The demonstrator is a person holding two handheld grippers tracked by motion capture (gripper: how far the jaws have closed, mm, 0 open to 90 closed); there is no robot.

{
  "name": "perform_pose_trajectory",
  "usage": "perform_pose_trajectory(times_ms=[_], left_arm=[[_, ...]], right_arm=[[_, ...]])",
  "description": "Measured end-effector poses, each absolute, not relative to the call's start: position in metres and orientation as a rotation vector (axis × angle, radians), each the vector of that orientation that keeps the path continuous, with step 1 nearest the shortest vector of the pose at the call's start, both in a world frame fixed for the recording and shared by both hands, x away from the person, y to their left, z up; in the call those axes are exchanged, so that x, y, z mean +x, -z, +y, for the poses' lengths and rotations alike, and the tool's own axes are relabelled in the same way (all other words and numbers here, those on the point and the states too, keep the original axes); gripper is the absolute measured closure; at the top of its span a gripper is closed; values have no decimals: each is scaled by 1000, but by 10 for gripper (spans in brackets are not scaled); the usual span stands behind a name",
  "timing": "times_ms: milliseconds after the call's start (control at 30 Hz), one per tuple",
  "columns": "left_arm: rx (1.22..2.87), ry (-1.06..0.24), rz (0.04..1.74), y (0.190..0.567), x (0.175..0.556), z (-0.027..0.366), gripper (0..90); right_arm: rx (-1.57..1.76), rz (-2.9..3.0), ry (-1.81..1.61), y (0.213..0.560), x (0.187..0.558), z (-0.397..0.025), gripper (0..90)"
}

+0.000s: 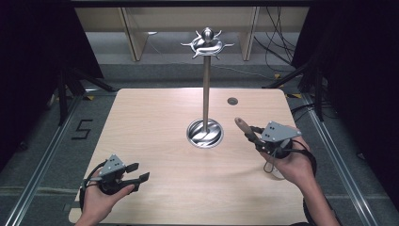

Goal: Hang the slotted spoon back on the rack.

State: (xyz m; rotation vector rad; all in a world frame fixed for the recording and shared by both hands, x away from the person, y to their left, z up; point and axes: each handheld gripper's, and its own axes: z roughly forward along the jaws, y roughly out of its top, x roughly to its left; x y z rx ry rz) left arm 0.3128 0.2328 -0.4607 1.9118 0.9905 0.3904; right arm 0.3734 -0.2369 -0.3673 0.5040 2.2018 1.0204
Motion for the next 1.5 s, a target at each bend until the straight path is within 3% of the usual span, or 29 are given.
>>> perform_pose_trajectory(times_ms=[1500], left_arm=[[1912, -386, 993, 462, 314, 231, 401]], right_arm=[[772, 1815, -1386, 333, 364, -280, 706]])
